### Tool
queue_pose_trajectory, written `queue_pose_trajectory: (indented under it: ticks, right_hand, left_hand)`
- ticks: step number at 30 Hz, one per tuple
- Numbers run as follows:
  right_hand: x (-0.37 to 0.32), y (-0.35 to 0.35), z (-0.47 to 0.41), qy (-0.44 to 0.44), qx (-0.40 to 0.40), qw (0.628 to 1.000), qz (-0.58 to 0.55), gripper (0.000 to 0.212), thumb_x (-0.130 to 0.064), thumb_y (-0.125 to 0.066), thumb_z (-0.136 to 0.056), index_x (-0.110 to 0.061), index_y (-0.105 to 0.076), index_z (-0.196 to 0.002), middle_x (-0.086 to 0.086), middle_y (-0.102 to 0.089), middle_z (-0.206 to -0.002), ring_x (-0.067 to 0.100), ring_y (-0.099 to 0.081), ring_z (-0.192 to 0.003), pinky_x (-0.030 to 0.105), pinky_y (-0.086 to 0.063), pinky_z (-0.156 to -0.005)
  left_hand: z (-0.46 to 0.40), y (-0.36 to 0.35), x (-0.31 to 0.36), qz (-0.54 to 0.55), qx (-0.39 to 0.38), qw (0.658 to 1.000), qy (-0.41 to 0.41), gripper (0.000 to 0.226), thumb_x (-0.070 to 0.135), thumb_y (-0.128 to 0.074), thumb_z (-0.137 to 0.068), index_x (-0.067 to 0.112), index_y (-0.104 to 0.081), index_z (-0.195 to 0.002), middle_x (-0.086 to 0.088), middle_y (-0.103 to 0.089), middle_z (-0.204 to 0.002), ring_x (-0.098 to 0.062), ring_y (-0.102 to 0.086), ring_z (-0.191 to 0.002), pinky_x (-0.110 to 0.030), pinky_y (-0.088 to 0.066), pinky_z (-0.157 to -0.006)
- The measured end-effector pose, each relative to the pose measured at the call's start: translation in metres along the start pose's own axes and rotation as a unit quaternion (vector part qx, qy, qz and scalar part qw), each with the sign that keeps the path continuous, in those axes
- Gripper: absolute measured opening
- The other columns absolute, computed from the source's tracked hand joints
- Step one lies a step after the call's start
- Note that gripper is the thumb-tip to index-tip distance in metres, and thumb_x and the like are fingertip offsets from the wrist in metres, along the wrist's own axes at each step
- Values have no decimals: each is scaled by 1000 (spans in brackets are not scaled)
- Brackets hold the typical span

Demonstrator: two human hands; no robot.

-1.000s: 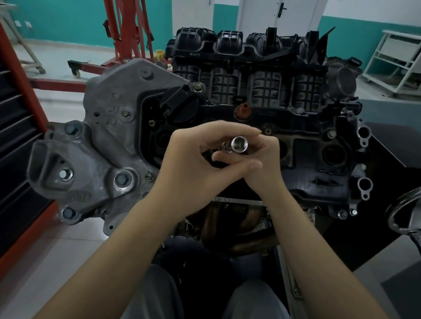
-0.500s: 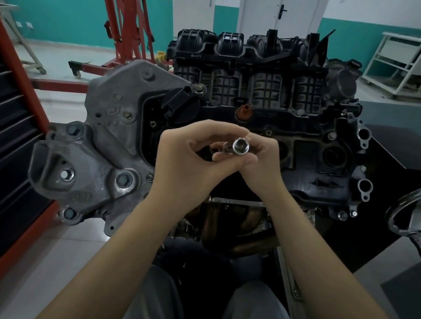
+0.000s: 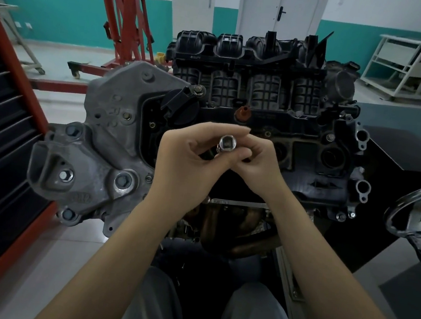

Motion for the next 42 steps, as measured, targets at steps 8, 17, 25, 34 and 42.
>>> queue_pose_trajectory:
  ticks: [8, 17, 25, 34, 42]
  right_hand:
    - [2, 3, 2, -10, 59, 998, -7, 24, -2, -74, -71, -2, -70, -94, 1, -72, -82, 19, -70, -79, 35, -55, -76]
    - [3, 2, 0, -13, 21, 1000, 5, 32, 7, -71, -75, -25, -71, -81, -22, -71, -80, 0, -68, -81, 18, -51, -75]
    - [2, 2, 1, -4, 18, 1000, 2, 24, -3, -70, -79, -12, -66, -100, -13, -72, -85, 3, -67, -84, 21, -51, -77]
    - [5, 2, 1, -21, 52, 998, -15, 28, 13, -74, -71, -3, -69, -94, 4, -72, -83, 16, -70, -79, 30, -55, -75]
    - [-5, -1, 0, -20, 8, 999, -30, 34, 1, -72, -75, -33, -73, -80, -22, -71, -80, -1, -68, -79, 15, -50, -72]
  left_hand:
    - [0, 1, 2, -17, -31, 999, -2, 36, -3, -79, -73, 9, -68, -105, -5, -73, -97, -15, -70, -95, -34, -56, -87]
    - [1, 1, 2, 22, -59, 998, 8, 41, -9, -72, -76, 8, -66, -112, -3, -72, -100, -15, -69, -100, -28, -53, -90]
    - [2, 2, 6, -58, 2, 998, -4, 33, 1, -77, -76, 16, -68, -104, 2, -73, -95, -10, -70, -93, -33, -57, -85]
    - [1, 2, 6, -49, -16, 999, 8, 33, 3, -83, -69, 11, -70, -99, -3, -73, -93, -15, -70, -91, -33, -57, -85]
    - [-1, -1, 8, 15, -65, 998, 22, 40, -9, -73, -75, 14, -66, -108, -4, -72, -99, -15, -70, -98, -32, -54, -90]
Point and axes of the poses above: each hand's wrist, its own z-axis away from the middle knuckle, its own y-axis out of the back of the hand, x = y × z, the point moved 4 cm from there along -z, towards the middle knuckle
